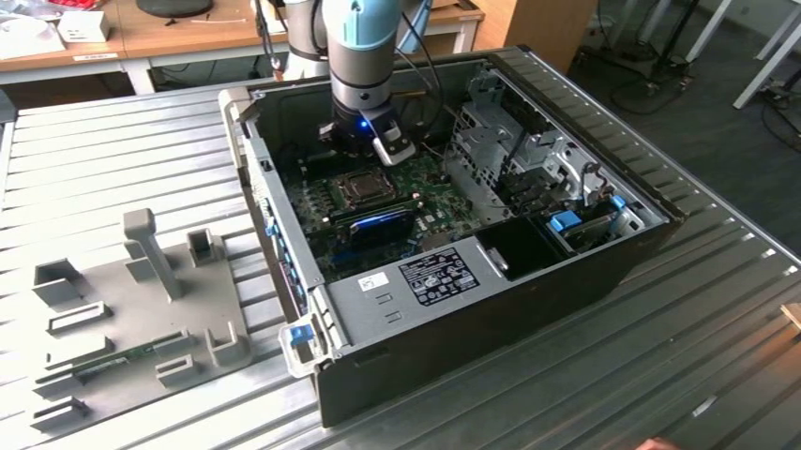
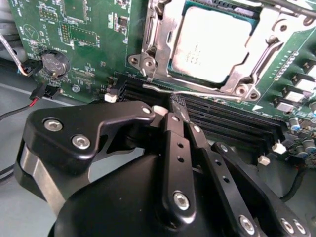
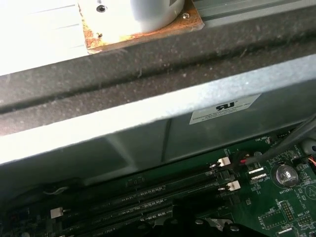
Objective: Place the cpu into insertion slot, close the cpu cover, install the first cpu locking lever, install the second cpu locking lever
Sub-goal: 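Install the first cpu locking lever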
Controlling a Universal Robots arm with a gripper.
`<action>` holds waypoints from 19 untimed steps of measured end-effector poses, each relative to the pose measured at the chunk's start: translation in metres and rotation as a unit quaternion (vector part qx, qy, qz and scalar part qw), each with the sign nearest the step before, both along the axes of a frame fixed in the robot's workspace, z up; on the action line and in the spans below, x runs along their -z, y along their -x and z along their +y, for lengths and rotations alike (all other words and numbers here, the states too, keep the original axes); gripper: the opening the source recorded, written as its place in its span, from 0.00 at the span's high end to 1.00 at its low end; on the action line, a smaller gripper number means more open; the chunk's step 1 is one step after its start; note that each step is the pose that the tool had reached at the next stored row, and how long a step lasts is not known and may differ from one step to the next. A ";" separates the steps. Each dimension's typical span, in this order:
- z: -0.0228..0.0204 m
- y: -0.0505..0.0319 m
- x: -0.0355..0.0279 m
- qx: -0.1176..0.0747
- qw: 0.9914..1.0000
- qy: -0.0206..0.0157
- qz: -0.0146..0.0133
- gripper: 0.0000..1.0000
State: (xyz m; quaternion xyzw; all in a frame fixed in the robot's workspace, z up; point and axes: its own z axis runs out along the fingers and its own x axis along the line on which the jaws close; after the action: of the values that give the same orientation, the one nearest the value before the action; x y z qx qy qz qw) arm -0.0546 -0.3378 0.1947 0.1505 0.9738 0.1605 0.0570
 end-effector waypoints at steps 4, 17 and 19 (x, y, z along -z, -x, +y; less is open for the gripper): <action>-0.0002 0.0000 -0.0010 0.000 1.000 0.000 0.000 0.90; 0.0011 0.0045 -0.0120 0.000 1.000 0.000 -0.001 0.90; 0.0024 0.0092 -0.0099 0.000 1.000 0.000 -0.002 0.90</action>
State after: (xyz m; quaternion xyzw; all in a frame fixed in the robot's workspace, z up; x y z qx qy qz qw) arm -0.0638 -0.3354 0.2046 0.1502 0.9737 0.1607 0.0588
